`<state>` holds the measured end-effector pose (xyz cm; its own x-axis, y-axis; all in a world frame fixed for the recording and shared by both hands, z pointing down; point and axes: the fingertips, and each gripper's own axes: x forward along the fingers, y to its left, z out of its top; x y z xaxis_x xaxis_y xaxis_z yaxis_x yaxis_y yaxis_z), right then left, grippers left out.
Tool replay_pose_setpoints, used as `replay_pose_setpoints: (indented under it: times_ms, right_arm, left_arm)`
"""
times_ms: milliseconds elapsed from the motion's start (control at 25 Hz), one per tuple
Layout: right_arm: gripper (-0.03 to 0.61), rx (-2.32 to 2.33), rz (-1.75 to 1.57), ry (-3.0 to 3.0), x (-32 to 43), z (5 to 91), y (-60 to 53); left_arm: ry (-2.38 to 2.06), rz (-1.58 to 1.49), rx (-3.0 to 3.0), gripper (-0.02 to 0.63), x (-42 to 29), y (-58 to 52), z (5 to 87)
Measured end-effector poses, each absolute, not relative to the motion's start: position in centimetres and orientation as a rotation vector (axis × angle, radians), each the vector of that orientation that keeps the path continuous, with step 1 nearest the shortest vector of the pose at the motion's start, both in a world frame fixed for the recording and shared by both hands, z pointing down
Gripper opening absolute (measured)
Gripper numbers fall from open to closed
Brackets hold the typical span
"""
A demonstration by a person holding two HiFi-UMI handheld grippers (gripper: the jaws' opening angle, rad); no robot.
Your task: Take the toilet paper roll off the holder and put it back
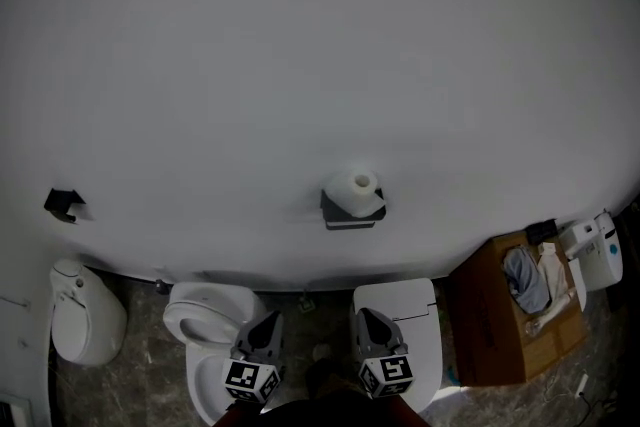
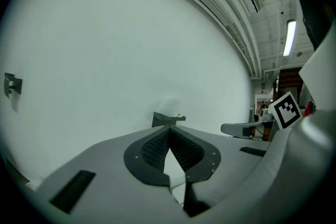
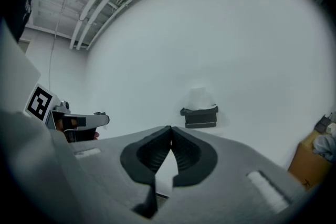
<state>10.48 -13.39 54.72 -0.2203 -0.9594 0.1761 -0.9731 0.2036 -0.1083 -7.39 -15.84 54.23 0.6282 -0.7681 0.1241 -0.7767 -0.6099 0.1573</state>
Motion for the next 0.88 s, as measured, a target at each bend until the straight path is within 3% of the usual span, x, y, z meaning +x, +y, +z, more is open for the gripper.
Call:
replay_pose_setpoints:
  times_ms: [680, 760, 840, 880]
  right_arm:
    - [0.000, 1.939, 0.226, -2.409, 17.8, 51.1, -32.9]
    - [0.098, 1.925, 0.234, -2.434, 18.3, 51.0, -34.5]
    - [0.116, 1.917, 0.223, -2.450, 18.5, 50.8, -36.1]
    - [0.164, 1.912, 0.207, -2.446, 18.7, 50.7, -36.8]
  left_arm:
    - [-1.270, 0.032, 2.691, 0.012, 0.9, -32.2, 52.9]
    - [-1.266, 0.023, 2.684, 0.012, 1.6, -33.4, 53.1]
    - [-1.262, 0.022, 2.679, 0.012, 2.1, -34.3, 53.3]
    - [-1.263, 0.022, 2.682, 0.012, 2.4, -34.8, 53.4]
